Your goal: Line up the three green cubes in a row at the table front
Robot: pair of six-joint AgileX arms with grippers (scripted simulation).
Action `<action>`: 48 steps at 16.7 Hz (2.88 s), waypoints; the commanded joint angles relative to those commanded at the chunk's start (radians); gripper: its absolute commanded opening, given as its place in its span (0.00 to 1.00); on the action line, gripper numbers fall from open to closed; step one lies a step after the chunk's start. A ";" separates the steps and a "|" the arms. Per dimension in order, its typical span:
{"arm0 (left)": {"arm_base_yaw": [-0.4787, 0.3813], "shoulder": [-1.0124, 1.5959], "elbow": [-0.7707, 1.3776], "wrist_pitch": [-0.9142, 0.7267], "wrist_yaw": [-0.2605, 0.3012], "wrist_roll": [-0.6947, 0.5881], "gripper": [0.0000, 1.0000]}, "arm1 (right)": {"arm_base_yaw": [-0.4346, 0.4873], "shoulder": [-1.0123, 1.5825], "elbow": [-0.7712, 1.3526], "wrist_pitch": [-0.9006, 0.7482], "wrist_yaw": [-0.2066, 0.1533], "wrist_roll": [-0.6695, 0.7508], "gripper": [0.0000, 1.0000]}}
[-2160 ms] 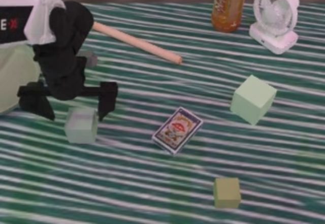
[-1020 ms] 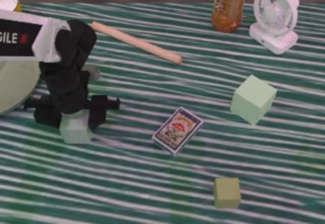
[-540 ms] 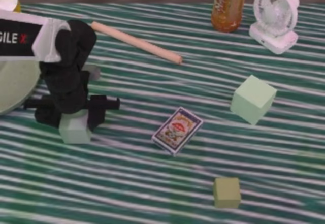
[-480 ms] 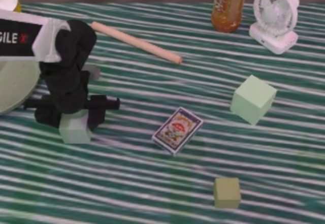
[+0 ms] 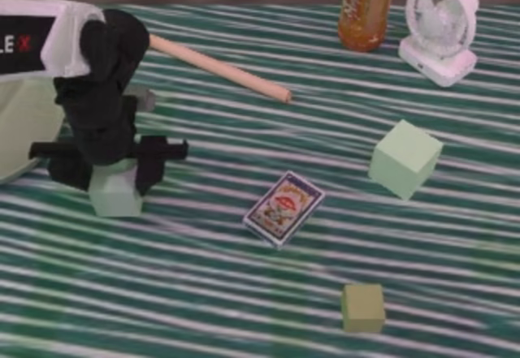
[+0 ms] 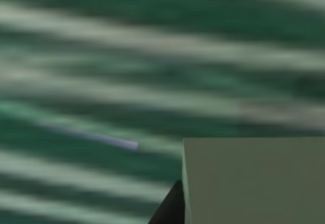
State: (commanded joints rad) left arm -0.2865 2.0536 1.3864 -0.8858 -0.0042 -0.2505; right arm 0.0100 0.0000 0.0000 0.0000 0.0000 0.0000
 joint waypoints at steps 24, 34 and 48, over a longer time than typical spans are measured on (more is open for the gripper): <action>-0.659 -0.029 0.204 -0.241 -0.013 -0.679 0.00 | 0.000 0.000 0.000 0.000 0.000 0.000 1.00; -0.659 0.016 0.098 -0.085 -0.012 -0.682 0.00 | 0.000 0.000 0.000 0.000 0.000 0.000 1.00; -0.664 0.048 0.032 0.010 -0.012 -0.683 0.53 | 0.000 0.000 0.000 0.000 0.000 0.000 1.00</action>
State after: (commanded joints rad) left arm -0.9504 2.1019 1.4188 -0.8758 -0.0166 -0.9337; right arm 0.0100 0.0000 0.0000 0.0000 0.0000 0.0000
